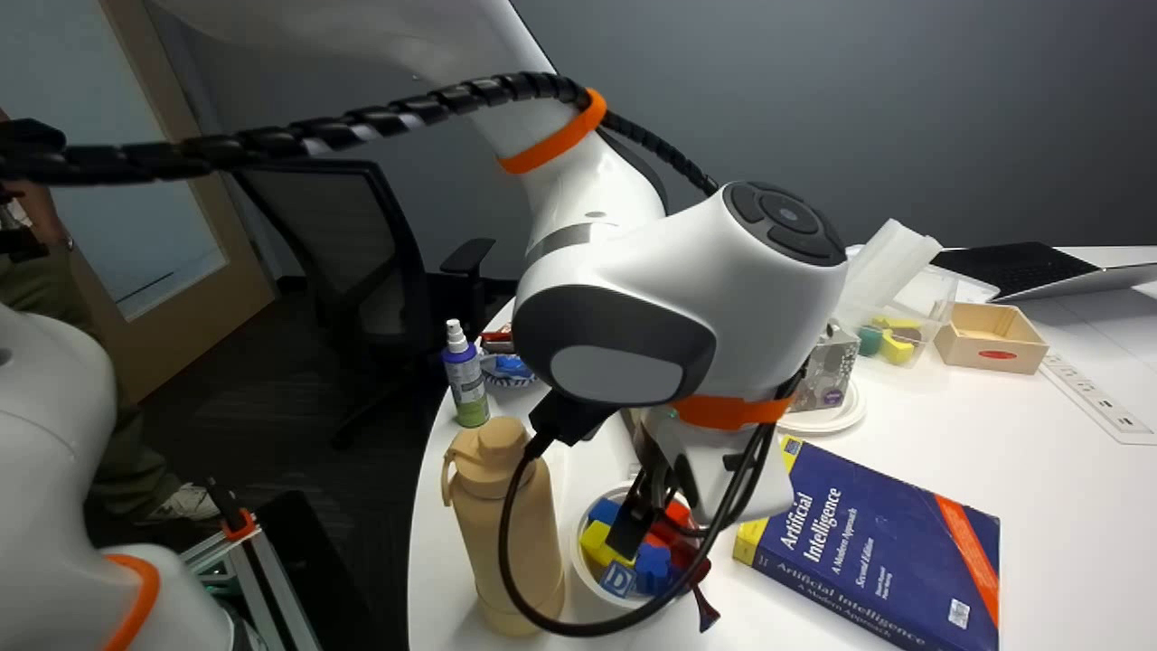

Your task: Put the blue cube into the cube-shaped object

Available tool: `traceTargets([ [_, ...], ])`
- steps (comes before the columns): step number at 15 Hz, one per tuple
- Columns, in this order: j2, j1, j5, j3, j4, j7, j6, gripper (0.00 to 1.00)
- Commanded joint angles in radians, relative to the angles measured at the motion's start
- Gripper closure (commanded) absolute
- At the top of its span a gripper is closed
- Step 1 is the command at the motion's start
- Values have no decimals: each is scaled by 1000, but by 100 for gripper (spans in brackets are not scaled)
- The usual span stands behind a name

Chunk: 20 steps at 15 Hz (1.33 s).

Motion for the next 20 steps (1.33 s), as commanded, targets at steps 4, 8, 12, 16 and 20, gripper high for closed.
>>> traceTargets([
  [4, 5, 8, 9, -15, 1, -9, 0, 0],
  [8, 56, 3, 9, -24, 21, 2, 26, 0],
  [12, 98, 2, 18, -38, 34, -4, 52, 0],
  [16, 144, 7, 25, -42, 57, -5, 43, 0],
  [20, 193, 14, 41, -36, 76, -3, 62, 0],
])
